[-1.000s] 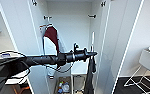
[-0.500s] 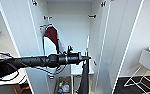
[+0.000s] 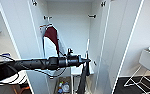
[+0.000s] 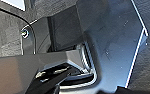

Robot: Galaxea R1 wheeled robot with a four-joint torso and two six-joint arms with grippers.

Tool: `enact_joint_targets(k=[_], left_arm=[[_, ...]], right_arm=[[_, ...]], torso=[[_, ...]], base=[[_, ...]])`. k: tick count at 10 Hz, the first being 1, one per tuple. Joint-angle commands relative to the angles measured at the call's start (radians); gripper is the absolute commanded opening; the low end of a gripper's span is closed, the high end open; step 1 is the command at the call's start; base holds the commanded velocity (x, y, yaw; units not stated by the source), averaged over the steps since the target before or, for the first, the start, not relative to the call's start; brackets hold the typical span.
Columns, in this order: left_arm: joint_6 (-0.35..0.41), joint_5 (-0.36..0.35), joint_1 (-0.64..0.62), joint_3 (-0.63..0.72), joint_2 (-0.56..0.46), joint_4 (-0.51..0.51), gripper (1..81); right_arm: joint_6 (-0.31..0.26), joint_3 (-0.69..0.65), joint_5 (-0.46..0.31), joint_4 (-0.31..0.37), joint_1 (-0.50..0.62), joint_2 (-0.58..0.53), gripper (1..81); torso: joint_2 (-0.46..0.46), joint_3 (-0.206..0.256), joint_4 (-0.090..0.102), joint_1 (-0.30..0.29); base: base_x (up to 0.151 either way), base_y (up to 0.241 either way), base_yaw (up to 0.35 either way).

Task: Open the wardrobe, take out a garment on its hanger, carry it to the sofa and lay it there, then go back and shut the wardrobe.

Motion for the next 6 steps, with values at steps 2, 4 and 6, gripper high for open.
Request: enact_joint_targets(k=[2, 4, 6], left_arm=[[0.01, -0.081, -0.145, -0.003, -0.003, 0.028, 1.0], [0.01, -0.095, -0.14, -0.009, -0.004, 0.028, 1.0], [0.011, -0.103, -0.14, -0.009, -0.004, 0.028, 1.0]], right_arm=[[-0.003, 0.008, -0.057, -0.005, 0.036, 0.01, 81.1], [-0.003, 0.01, -0.057, -0.007, 0.036, 0.01, 81.1], [-0.003, 0.012, -0.057, -0.006, 0.036, 0.01, 81.1]], torso=[[0.0, 0.0, 0.0, 0.0], [0.0, 0.0, 0.0, 0.0], [0.0, 0.0, 0.0, 0.0]], base=[[0.0, 0.0, 0.0], [0.0, 0.0, 0.0], [0.0, 0.0, 0.0]])
